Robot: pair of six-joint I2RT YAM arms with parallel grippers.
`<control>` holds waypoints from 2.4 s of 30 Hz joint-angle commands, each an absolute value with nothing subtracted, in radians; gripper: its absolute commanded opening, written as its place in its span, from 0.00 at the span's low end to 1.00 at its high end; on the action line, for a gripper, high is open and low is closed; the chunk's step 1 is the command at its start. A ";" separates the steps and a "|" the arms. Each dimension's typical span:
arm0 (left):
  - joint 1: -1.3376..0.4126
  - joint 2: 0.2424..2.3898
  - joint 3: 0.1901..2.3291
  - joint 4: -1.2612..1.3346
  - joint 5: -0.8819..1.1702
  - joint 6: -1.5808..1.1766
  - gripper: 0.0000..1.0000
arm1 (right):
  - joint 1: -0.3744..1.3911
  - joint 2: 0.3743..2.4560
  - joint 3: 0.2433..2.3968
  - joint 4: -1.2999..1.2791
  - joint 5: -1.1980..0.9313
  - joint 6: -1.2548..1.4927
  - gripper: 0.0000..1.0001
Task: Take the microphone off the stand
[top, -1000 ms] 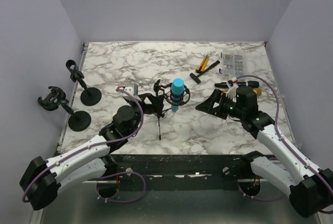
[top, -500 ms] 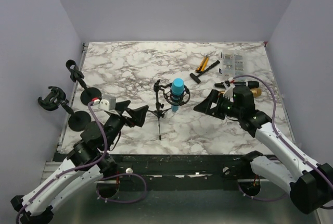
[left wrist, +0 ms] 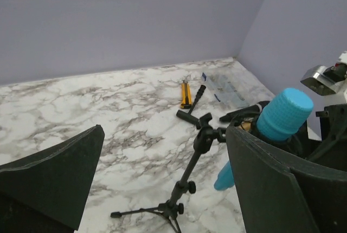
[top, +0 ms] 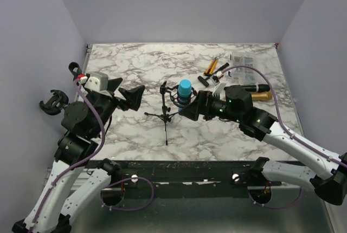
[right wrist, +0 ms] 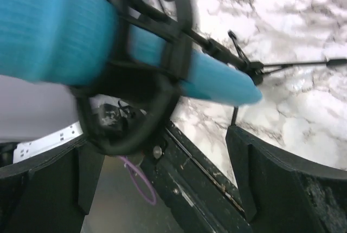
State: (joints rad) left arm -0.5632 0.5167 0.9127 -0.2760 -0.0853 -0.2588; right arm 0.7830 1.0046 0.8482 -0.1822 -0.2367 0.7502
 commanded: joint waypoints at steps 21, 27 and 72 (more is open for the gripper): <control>-0.235 0.990 0.968 0.048 0.723 -0.497 0.97 | 0.891 1.177 1.426 -0.646 0.092 0.352 1.00; -0.224 0.987 0.933 0.065 0.714 -0.499 0.97 | 0.892 1.210 1.446 -0.592 0.090 0.327 0.82; -0.223 1.000 0.920 0.068 0.720 -0.515 0.97 | 0.914 1.294 1.811 -0.603 0.132 0.315 0.01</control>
State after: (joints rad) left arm -0.2287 1.0054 0.9241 0.0582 0.6949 -0.5148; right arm 0.9096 1.2762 1.7138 -0.6224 0.1287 0.3225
